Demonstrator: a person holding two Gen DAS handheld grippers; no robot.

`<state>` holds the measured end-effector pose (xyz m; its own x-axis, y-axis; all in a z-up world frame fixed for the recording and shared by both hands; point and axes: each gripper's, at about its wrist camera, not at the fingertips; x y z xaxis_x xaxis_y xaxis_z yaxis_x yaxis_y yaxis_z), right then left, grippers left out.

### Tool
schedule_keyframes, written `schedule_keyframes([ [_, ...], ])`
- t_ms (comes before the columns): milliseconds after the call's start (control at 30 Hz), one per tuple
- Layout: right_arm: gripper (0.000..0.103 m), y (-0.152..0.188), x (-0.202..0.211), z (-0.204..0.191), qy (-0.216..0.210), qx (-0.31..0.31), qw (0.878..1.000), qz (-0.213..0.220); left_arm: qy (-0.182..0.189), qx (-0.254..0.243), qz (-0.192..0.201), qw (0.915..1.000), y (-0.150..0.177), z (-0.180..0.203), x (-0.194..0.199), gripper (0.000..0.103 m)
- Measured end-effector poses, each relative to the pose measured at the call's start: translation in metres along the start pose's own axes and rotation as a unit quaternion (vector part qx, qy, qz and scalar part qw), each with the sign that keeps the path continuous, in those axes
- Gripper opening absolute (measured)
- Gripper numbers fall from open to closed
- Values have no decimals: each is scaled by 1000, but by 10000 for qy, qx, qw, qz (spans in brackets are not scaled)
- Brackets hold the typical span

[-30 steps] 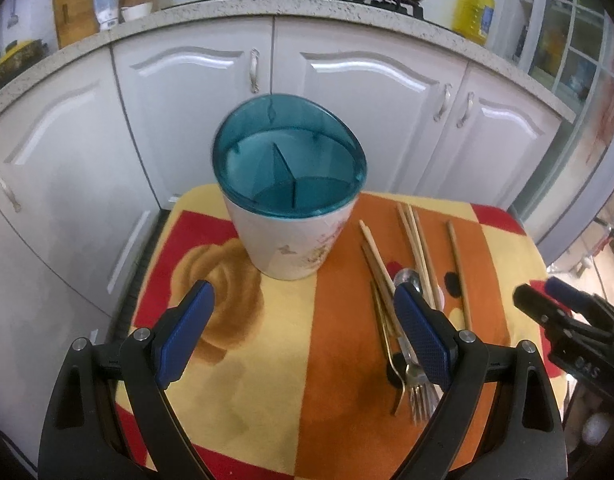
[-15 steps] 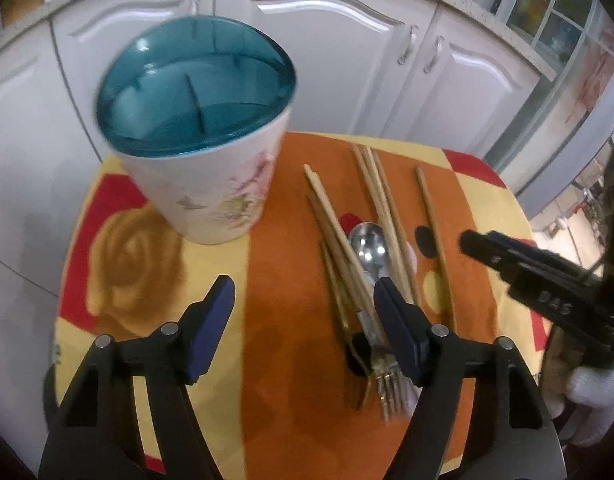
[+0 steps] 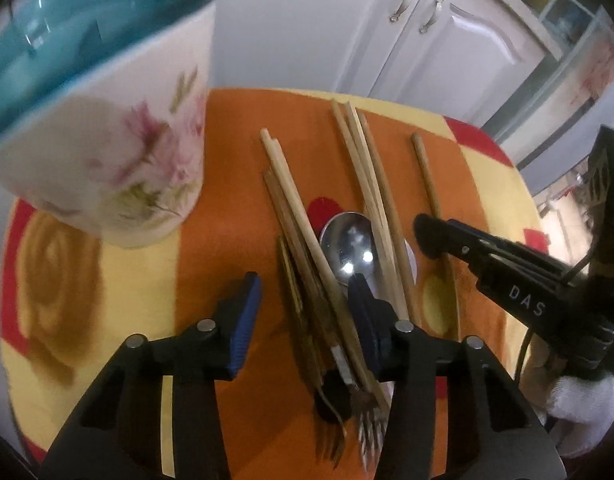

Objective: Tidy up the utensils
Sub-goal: 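Lower the right gripper onto a wooden chopstick and close it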

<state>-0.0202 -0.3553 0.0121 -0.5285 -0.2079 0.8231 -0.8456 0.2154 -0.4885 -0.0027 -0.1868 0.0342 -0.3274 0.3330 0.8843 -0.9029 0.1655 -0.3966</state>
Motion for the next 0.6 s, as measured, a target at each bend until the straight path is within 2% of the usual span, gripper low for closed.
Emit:
schedule_keyframes([
  [67, 9, 1, 1, 2, 4, -10, 10000, 8, 158, -8, 46, 9999, 0, 1, 0, 28],
  [100, 9, 1, 2, 3, -19, -33, 10000, 11, 165, -74, 81, 9998, 0, 2, 2, 25],
  [167, 9, 2, 6, 6, -46, -71, 10000, 36, 135, -265, 193, 9994, 1, 6, 9, 10],
  [267, 9, 7, 11, 10, -46, -75, 10000, 31, 110, -305, 187, 9993, 4, 2, 13, 5],
  [400, 9, 21, 20, 12, -73, -88, 9999, -8, 144, -231, 170, 9995, 9, -8, 20, 4],
  [600, 9, 50, 41, 19, -176, -79, 9998, -110, 2, -345, 149, 9993, 28, -24, 39, 4],
])
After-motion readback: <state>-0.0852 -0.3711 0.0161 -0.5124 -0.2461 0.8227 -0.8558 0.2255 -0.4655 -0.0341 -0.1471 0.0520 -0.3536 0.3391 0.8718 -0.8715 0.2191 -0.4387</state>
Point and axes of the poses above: each gripper's, at about its wrist camera, not at the fingertips, and x roughly against the way its jaws point, z to its right, y to its underside
